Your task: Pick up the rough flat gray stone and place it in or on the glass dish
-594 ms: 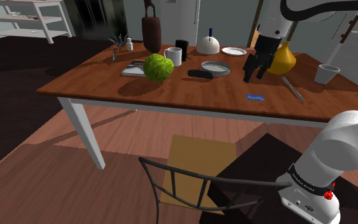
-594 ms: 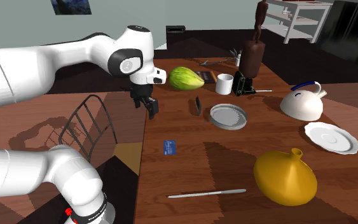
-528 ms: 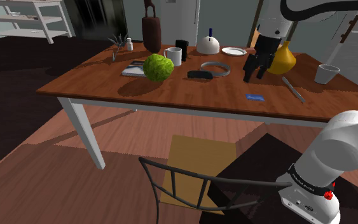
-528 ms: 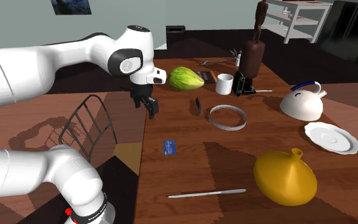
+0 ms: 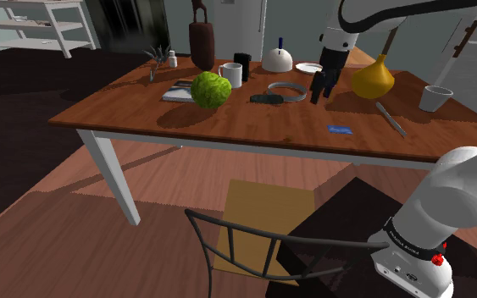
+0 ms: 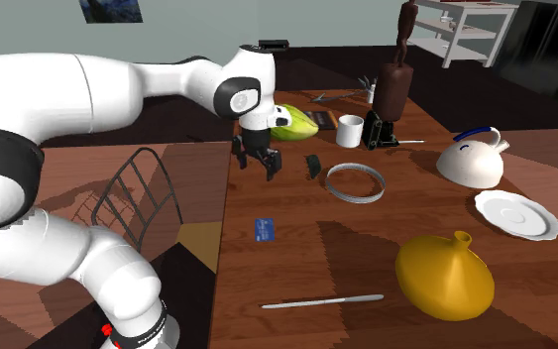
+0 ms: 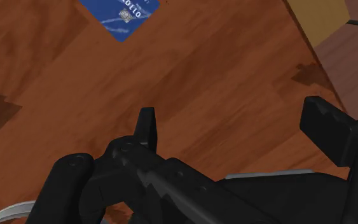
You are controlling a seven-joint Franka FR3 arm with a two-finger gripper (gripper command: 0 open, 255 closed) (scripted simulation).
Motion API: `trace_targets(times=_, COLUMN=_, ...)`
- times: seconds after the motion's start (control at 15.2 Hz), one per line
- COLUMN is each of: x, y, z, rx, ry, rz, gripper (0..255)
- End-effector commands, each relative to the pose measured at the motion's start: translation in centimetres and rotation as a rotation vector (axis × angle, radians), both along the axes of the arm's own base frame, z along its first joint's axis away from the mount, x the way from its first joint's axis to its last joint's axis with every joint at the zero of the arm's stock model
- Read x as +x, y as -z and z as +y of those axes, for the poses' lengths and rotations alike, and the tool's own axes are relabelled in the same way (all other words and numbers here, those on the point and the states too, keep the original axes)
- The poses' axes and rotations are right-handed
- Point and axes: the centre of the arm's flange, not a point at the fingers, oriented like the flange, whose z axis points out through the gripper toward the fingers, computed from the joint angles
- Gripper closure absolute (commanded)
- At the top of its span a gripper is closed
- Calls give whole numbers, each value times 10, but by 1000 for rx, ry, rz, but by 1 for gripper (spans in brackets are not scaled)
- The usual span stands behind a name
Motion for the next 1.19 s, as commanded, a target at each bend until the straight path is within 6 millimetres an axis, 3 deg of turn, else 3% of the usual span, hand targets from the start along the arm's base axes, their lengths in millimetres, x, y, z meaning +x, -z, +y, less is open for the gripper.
trace_targets(times=0.0, x=25, y=8, z=-6, rx=-14, ry=-59, rz=-3, gripper=0)
trace_targets(times=0.59, x=138, y=32, z=-18, rx=-74, ry=-307, rz=-14, gripper=0)
trace_targets(times=1.12, x=239, y=53, z=-6, rx=-126, ry=-528, rz=-25, gripper=0)
